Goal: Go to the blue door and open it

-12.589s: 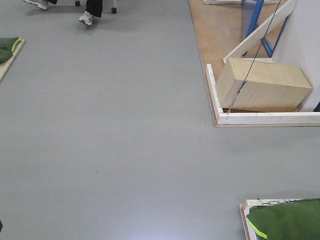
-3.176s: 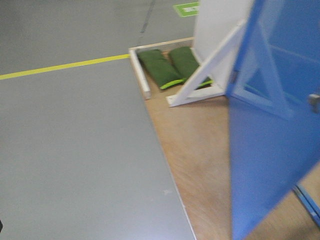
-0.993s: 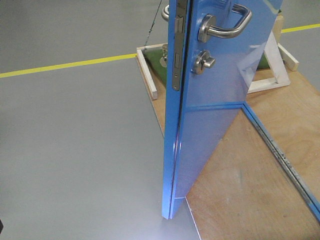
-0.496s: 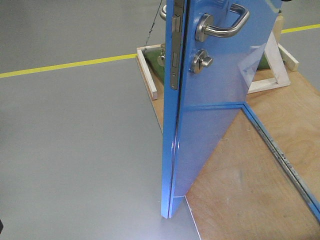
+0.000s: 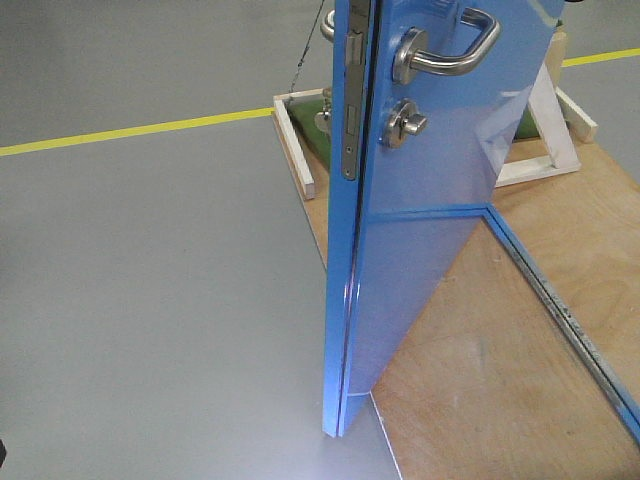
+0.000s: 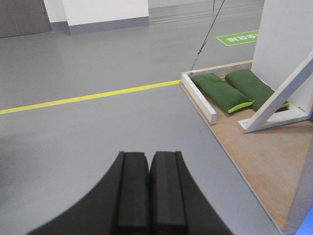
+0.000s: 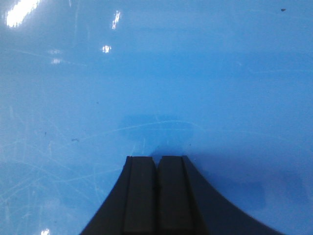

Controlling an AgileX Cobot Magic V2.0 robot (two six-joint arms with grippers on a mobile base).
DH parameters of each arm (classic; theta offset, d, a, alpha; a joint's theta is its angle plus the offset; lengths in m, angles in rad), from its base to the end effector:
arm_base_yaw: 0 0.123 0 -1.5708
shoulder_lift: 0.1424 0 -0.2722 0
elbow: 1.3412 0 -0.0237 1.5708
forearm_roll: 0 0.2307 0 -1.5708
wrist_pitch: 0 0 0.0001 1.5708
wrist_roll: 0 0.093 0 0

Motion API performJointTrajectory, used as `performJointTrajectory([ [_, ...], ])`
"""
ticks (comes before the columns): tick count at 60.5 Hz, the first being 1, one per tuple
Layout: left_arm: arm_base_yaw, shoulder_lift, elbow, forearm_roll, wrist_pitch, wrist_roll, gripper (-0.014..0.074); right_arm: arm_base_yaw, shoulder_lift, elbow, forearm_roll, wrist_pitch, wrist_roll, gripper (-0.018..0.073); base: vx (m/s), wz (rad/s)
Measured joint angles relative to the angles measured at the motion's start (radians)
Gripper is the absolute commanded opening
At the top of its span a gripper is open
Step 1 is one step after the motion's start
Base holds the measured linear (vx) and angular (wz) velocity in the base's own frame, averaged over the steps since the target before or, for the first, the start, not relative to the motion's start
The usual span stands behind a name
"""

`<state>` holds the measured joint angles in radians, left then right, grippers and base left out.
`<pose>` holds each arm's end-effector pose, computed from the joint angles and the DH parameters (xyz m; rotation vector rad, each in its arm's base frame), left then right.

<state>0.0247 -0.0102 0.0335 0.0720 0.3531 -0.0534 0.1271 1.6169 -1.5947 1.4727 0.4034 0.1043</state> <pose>0.0479 0.0035 0.1707 -0.0271 1.8592 0.0501 0.3577 0.0824 0.4310 0.8892 1.5695 1.5930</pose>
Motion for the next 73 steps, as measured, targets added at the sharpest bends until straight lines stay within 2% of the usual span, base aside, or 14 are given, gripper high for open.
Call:
performJointTrajectory([
  [45, 0.000, 0.000, 0.000, 0.000, 0.000, 0.000, 0.0071, -0.017, -0.003, 0.003, -0.011, -0.071, -0.007, -0.0004, 0.01, 0.13],
  [73, 0.000, 0.000, 0.000, 0.000, 0.000, 0.000, 0.0071, 0.000, -0.003, 0.003, -0.005, 0.005, -0.007, -0.0004, 0.06, 0.18],
])
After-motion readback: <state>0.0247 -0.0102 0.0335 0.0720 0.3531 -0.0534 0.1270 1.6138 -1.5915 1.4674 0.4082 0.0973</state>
